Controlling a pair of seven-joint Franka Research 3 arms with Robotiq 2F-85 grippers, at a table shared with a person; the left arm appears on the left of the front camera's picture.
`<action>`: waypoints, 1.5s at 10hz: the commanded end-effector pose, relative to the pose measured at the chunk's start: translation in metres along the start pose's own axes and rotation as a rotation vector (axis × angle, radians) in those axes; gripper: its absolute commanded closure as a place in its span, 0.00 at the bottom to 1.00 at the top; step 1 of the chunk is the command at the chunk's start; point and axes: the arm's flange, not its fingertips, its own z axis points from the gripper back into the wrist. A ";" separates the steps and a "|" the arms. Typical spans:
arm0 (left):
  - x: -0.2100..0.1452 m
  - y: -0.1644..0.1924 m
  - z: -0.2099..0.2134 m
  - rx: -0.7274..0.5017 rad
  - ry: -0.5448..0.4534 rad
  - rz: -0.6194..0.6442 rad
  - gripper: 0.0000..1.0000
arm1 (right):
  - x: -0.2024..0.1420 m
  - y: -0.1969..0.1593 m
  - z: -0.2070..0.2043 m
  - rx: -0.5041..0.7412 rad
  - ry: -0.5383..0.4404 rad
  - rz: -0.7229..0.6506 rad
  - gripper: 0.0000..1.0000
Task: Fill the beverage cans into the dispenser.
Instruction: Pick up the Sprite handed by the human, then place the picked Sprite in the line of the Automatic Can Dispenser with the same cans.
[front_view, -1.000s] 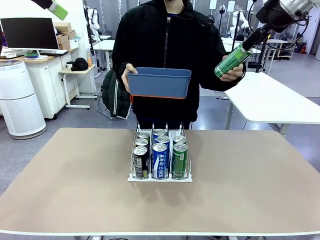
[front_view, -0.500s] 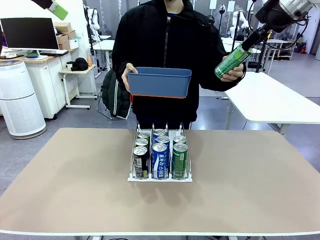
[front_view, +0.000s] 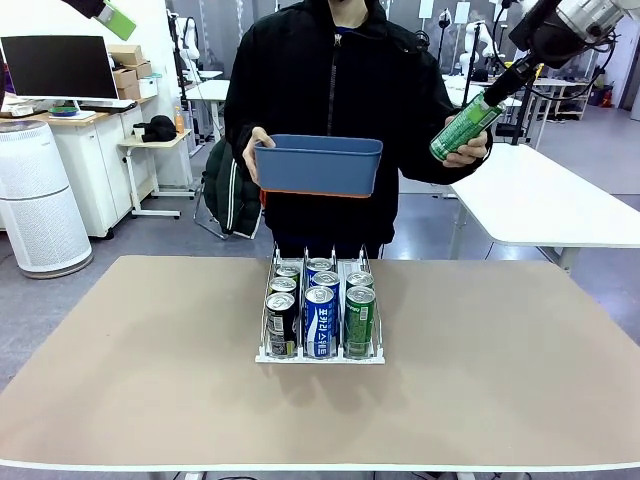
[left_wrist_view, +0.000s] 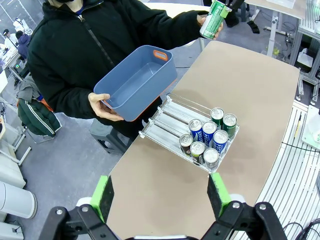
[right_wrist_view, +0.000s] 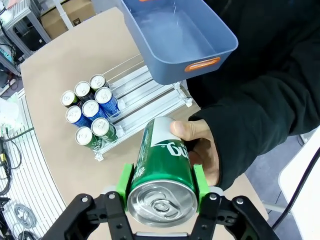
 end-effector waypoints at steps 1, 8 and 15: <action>-0.001 0.000 0.000 -0.013 -0.002 0.000 0.00 | 0.003 0.003 -0.003 0.001 0.042 -0.040 0.79; -0.001 0.000 0.000 -0.013 -0.002 0.000 0.00 | 0.000 0.000 0.000 0.000 0.000 0.000 0.79; -0.001 0.000 0.000 -0.013 -0.002 0.000 0.00 | 0.000 0.000 0.000 0.000 0.000 0.000 0.79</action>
